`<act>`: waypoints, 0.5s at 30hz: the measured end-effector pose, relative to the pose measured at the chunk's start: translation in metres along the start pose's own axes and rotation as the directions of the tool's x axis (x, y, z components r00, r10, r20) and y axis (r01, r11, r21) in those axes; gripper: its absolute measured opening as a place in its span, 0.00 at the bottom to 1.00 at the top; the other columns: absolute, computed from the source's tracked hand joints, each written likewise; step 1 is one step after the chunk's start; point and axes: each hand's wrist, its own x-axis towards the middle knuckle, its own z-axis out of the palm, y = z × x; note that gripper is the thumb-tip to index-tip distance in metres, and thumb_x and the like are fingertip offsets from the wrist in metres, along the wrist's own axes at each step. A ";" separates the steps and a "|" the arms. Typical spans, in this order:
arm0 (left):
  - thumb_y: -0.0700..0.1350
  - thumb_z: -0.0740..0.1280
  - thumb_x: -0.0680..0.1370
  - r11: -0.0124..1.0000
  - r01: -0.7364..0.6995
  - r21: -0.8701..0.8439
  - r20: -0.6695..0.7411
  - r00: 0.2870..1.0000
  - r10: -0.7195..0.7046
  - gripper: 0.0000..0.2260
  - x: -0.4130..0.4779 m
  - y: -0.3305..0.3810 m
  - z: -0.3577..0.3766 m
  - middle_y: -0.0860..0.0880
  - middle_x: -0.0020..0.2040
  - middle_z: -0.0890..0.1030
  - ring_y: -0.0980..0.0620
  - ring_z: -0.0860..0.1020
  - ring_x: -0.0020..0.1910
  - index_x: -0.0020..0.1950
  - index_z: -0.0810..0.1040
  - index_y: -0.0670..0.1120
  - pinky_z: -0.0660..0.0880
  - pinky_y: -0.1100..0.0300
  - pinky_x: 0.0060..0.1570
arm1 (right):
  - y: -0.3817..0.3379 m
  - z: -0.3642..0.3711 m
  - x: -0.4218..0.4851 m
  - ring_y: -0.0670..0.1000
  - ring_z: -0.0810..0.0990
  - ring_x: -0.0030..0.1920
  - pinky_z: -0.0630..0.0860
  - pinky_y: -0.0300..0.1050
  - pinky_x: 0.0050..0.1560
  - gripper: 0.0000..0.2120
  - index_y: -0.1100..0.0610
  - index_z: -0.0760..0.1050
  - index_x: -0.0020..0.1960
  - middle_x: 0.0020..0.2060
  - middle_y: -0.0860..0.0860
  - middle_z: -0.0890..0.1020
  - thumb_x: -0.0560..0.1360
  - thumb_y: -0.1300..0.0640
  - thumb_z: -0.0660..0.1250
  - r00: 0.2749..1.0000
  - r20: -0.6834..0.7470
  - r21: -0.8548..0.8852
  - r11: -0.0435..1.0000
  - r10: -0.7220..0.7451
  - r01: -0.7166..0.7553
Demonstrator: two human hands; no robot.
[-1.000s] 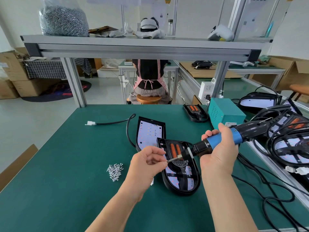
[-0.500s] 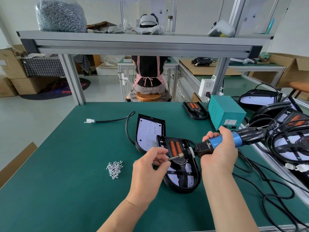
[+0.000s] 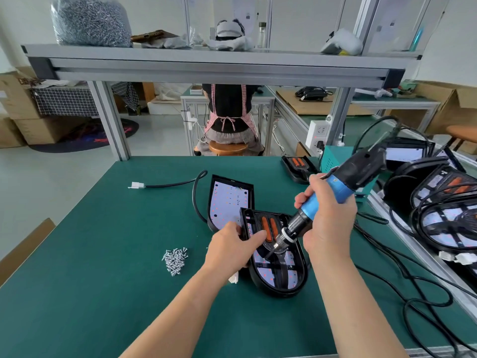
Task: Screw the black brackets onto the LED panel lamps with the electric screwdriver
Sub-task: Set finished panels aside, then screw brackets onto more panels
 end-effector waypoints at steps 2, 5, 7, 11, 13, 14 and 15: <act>0.67 0.72 0.69 1.000 0.000 0.021 -0.004 1.000 0.000 0.27 0.002 0.002 0.005 0.51 0.45 0.78 0.50 0.80 0.42 0.53 0.72 0.46 0.80 0.51 0.42 | 0.002 0.003 -0.001 0.52 0.74 0.26 0.74 0.44 0.30 0.06 0.60 0.72 0.49 0.27 0.50 0.74 0.76 0.68 0.68 0.999 0.033 -0.025 1.000 -0.007 0.008; 0.65 0.73 0.69 1.000 -0.001 -0.007 0.006 1.000 0.001 0.27 0.004 0.002 0.009 0.49 0.45 0.79 0.48 0.80 0.41 0.53 0.70 0.46 0.78 0.51 0.37 | 0.005 0.006 -0.002 0.53 0.74 0.26 0.74 0.44 0.30 0.07 0.62 0.73 0.51 0.27 0.51 0.73 0.76 0.68 0.68 0.998 0.060 -0.052 0.999 -0.011 0.014; 0.65 0.73 0.70 1.000 -0.008 -0.011 0.005 1.000 0.008 0.26 0.004 0.001 0.009 0.52 0.44 0.78 0.51 0.79 0.40 0.53 0.68 0.49 0.77 0.53 0.37 | 0.006 0.007 -0.003 0.53 0.74 0.26 0.74 0.44 0.30 0.07 0.62 0.73 0.52 0.27 0.51 0.73 0.76 0.69 0.68 0.997 0.073 -0.060 0.998 -0.004 0.009; 0.65 0.72 0.71 1.000 -0.008 0.005 -0.007 1.000 0.008 0.26 0.004 0.000 0.010 0.54 0.45 0.77 0.58 0.75 0.42 0.54 0.68 0.49 0.75 0.58 0.40 | 0.009 0.009 -0.002 0.52 0.73 0.26 0.74 0.44 0.30 0.07 0.62 0.73 0.51 0.27 0.51 0.73 0.75 0.68 0.68 0.994 0.107 -0.060 0.998 0.021 -0.014; 0.65 0.72 0.71 1.000 0.005 0.006 -0.006 1.000 -0.004 0.26 0.005 0.000 0.011 0.53 0.45 0.78 0.58 0.76 0.41 0.55 0.68 0.48 0.74 0.59 0.36 | 0.010 0.011 -0.002 0.52 0.74 0.27 0.75 0.44 0.30 0.08 0.61 0.72 0.50 0.27 0.51 0.73 0.73 0.66 0.69 0.989 0.148 -0.075 0.997 0.030 -0.019; 0.65 0.72 0.71 1.000 0.013 -0.001 -0.007 1.000 -0.013 0.26 0.005 0.000 0.012 0.53 0.44 0.78 0.57 0.76 0.41 0.55 0.69 0.48 0.73 0.60 0.35 | 0.010 0.012 -0.002 0.52 0.74 0.27 0.75 0.44 0.31 0.08 0.61 0.72 0.49 0.27 0.51 0.73 0.72 0.64 0.70 0.983 0.177 -0.095 0.995 0.036 -0.019; 0.65 0.72 0.70 1.000 0.018 -0.017 -0.010 1.000 -0.018 0.26 0.006 -0.001 0.012 0.52 0.44 0.79 0.56 0.77 0.41 0.55 0.70 0.48 0.73 0.59 0.35 | 0.010 0.013 -0.002 0.53 0.74 0.26 0.74 0.44 0.30 0.09 0.61 0.72 0.48 0.27 0.51 0.73 0.71 0.63 0.70 0.977 0.209 -0.115 0.993 0.043 -0.019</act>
